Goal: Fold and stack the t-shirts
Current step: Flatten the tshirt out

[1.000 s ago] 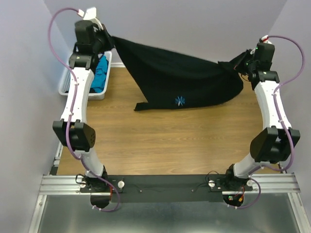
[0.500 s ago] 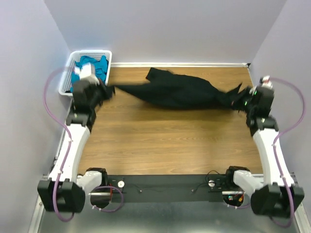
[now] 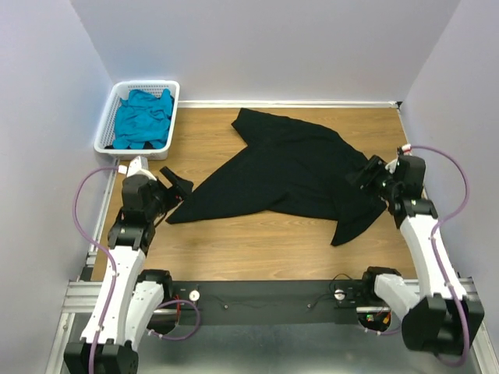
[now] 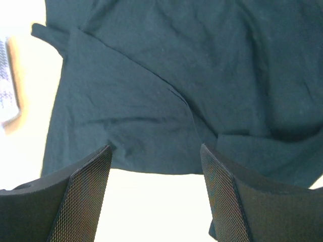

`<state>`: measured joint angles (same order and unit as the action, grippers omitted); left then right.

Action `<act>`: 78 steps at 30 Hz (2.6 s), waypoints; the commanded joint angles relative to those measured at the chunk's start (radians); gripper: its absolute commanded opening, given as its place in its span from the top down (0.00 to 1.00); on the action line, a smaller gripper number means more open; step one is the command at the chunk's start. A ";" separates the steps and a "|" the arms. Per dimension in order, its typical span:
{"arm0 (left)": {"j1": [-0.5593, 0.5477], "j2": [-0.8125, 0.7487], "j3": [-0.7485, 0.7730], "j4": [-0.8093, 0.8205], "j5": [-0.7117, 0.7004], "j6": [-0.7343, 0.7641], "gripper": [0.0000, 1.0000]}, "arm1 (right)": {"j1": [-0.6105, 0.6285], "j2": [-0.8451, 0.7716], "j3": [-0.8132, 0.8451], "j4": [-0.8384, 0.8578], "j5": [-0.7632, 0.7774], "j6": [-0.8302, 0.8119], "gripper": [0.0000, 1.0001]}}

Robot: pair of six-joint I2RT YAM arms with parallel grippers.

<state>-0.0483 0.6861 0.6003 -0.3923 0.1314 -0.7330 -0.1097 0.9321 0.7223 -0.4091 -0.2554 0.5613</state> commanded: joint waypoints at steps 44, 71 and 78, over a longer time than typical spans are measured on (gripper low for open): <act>-0.318 0.935 0.176 0.313 0.028 0.078 0.14 | 0.383 1.626 1.333 0.095 -0.502 -0.411 0.51; -0.191 0.952 0.223 0.300 0.020 0.119 0.14 | 0.432 1.331 1.114 0.101 -0.518 -0.429 0.99; -0.128 1.165 0.508 0.290 0.094 0.093 0.15 | 0.554 1.082 0.861 0.102 -0.460 -0.406 0.99</act>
<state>-0.2070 1.7588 0.9936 -0.0650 0.1989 -0.6380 0.3672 2.1304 1.6669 -0.3077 -0.7479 0.1410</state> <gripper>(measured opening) 0.857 0.012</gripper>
